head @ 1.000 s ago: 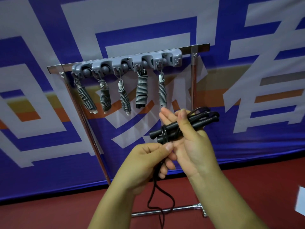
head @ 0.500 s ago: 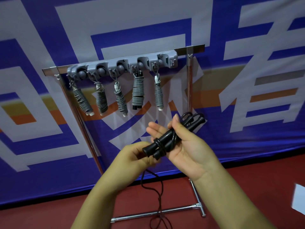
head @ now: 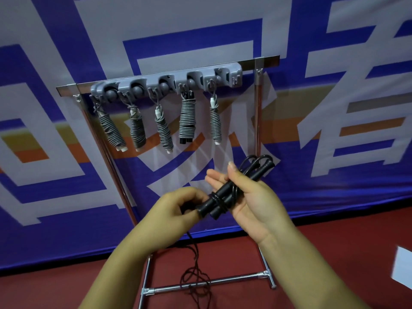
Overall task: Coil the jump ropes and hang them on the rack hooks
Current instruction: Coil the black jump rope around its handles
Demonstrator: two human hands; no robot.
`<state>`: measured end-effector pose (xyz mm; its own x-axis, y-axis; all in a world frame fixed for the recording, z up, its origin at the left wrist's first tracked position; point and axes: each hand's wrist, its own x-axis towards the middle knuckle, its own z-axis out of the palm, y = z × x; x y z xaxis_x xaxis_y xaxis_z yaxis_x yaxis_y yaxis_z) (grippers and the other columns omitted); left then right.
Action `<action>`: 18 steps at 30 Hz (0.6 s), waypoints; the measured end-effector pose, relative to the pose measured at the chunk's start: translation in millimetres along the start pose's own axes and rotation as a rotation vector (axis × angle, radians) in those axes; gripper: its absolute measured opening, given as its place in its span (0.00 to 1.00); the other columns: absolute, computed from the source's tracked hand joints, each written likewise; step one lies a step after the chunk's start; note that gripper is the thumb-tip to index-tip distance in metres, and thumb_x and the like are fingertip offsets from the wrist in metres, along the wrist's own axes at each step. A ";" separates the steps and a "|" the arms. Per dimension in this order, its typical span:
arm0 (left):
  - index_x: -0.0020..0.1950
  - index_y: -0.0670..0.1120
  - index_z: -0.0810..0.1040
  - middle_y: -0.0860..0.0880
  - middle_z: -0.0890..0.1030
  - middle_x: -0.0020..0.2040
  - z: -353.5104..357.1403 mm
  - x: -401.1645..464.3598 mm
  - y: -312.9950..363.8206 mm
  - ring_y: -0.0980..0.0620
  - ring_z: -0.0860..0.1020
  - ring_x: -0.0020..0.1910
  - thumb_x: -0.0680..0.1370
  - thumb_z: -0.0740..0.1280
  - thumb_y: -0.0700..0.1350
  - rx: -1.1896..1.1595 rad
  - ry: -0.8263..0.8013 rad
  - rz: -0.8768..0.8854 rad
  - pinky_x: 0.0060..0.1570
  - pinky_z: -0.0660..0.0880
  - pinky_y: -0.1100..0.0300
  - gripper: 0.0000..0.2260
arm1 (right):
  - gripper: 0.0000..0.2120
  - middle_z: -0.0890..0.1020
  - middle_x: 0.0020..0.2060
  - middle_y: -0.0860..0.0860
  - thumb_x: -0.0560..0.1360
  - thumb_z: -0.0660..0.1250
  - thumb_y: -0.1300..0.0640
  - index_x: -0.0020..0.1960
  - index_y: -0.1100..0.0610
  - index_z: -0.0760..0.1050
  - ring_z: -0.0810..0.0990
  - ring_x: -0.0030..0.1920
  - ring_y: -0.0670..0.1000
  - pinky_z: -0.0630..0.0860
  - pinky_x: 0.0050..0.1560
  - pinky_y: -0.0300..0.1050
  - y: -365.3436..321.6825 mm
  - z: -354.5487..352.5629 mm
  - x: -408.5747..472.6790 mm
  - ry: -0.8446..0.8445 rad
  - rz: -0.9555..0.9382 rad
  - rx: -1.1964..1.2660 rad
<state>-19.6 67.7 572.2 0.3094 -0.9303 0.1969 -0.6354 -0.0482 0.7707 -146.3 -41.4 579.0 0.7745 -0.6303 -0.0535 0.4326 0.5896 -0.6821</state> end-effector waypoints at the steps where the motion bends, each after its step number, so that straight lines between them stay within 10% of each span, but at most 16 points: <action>1: 0.47 0.54 0.80 0.44 0.80 0.42 1.2 -1.6 -0.7 0.42 0.76 0.40 0.73 0.67 0.44 -0.043 -0.040 -0.002 0.42 0.73 0.54 0.06 | 0.11 0.84 0.50 0.61 0.73 0.65 0.56 0.48 0.64 0.76 0.83 0.53 0.55 0.79 0.52 0.48 0.2 -0.2 1.8 0.019 -0.022 0.015; 8: 0.67 0.57 0.72 0.58 0.78 0.47 -1.4 -2.2 -2.8 0.64 0.76 0.44 0.77 0.62 0.48 -0.042 -0.059 0.093 0.48 0.69 0.72 0.18 | 0.07 0.84 0.44 0.60 0.77 0.63 0.59 0.44 0.63 0.75 0.84 0.50 0.56 0.76 0.59 0.52 -4.6 1.4 5.2 0.040 -0.095 0.016; 18: 0.59 0.65 0.77 0.49 0.75 0.37 1.8 -1.0 3.1 0.61 0.73 0.35 0.73 0.67 0.49 -0.057 0.009 0.133 0.41 0.69 0.71 0.17 | 0.08 0.84 0.49 0.60 0.72 0.65 0.56 0.44 0.61 0.72 0.84 0.52 0.55 0.83 0.45 0.48 -10.4 0.3 -4.1 -0.099 0.031 -0.031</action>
<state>-23.2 67.8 573.3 0.2314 -0.9240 0.3045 -0.6299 0.0962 0.7707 -153.8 -44.8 586.5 0.8298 -0.5581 -0.0043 0.3941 0.5914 -0.7035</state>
